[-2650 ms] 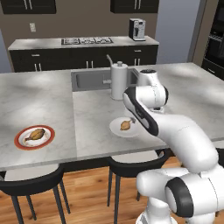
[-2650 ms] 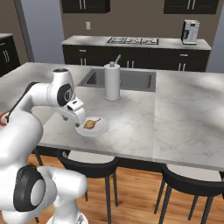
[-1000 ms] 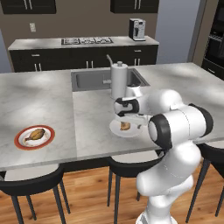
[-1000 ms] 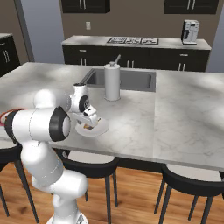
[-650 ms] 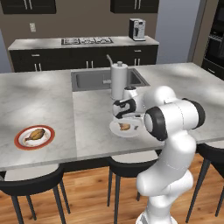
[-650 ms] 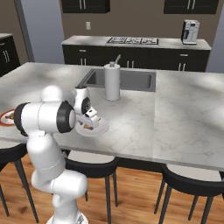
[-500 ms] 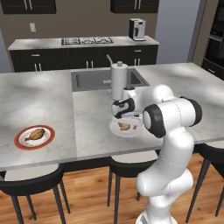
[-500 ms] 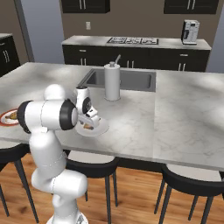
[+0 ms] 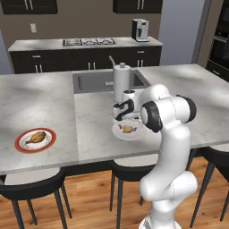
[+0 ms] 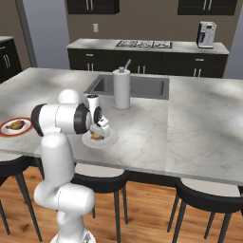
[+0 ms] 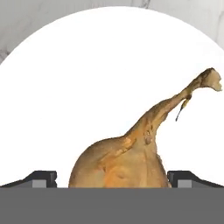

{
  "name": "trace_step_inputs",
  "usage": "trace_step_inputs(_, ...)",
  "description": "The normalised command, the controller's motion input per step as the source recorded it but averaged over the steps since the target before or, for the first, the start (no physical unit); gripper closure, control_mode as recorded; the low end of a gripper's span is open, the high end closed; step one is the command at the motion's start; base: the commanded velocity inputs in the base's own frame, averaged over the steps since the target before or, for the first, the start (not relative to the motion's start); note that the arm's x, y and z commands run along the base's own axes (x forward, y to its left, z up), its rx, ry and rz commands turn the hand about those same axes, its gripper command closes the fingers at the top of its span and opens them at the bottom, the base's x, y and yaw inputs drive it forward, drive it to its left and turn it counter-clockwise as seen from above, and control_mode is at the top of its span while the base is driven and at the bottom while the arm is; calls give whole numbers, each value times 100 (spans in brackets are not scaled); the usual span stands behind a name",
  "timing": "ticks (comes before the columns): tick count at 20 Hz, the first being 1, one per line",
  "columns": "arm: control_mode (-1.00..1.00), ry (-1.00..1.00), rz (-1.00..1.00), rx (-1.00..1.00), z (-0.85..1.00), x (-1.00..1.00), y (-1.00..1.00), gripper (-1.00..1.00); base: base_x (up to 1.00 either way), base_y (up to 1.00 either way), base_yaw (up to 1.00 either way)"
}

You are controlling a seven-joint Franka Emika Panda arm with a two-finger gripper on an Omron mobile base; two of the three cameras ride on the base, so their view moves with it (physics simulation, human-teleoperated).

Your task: Transport the chicken drumstick and onion to the fridge. Place the chicken drumstick on the rack containing meat and place the onion on the rack containing the vegetable, ensuring meats and vegetables are on different racks.

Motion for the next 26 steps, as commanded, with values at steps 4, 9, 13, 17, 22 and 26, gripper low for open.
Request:
trace_step_inputs(4,-100,1,0,0,-29,14,0,-100,0,0,0)
trace_step_inputs(9,-100,4,0,0,-37,0,0,100,0,0,0)
trace_step_inputs(13,-100,14,0,0,-49,-31,-7,100,0,0,0)
trace_step_inputs(17,-100,6,0,0,-44,-38,-9,100,0,0,0)
trace_step_inputs(22,-100,-1,0,2,27,-50,-5,100,0,0,0)
trace_step_inputs(26,-100,-6,0,0,70,-98,-1,100,0,0,0)
